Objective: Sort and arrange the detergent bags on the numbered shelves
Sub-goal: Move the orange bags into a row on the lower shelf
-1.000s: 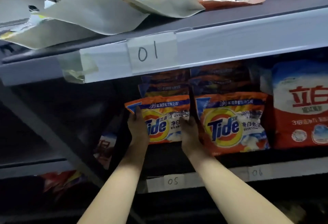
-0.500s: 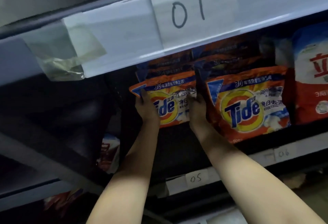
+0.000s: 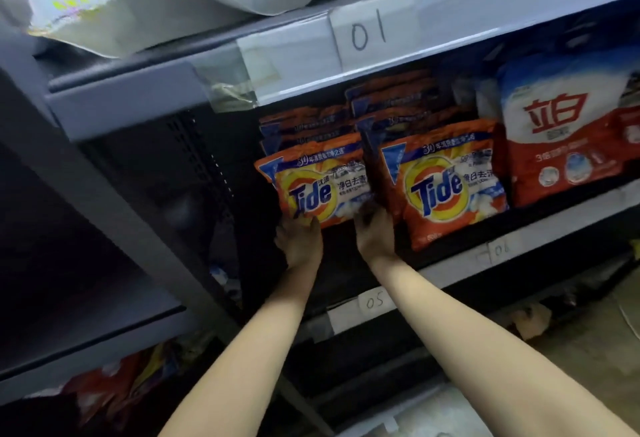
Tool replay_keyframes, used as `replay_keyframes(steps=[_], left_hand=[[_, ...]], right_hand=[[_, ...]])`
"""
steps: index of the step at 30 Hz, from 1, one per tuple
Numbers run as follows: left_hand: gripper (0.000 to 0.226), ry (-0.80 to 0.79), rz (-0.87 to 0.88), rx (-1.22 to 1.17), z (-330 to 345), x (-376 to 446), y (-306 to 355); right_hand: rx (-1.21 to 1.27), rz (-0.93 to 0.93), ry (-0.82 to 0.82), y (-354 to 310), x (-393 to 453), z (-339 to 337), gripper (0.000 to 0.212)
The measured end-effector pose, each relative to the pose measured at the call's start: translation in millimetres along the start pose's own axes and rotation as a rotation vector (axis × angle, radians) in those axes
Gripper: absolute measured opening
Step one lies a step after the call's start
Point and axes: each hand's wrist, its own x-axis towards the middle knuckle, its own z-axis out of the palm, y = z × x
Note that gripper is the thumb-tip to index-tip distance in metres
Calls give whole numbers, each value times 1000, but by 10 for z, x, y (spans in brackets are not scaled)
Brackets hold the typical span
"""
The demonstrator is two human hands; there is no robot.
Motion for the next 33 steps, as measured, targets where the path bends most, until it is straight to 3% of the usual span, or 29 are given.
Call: replay_keyframes(steps=[4,9,15,21,27,33], left_hand=[[67,-187,152,138,137,-499,60],[51,-374,593,304,306,-983,490],[53,-351,1055,394,491,-1485,1410],[46,-234,1349,380,499,-1920,2580],[39,-37,1402,322,244,-2039,3832],[41,180,1258,464,-8,-1610,4618]], right_hand=[[-167,-106,-77,76,-313,-406,34],[-437,-160,-24,185,-499,-1288,25],[-602,-167,150,37,-552,-2527,41],[-654,-257,364,-568,-239,-3727,40],[-611,-408,469,-1331,183,-4640,37],[-590,-452,379,-1766,747,-5065,37]])
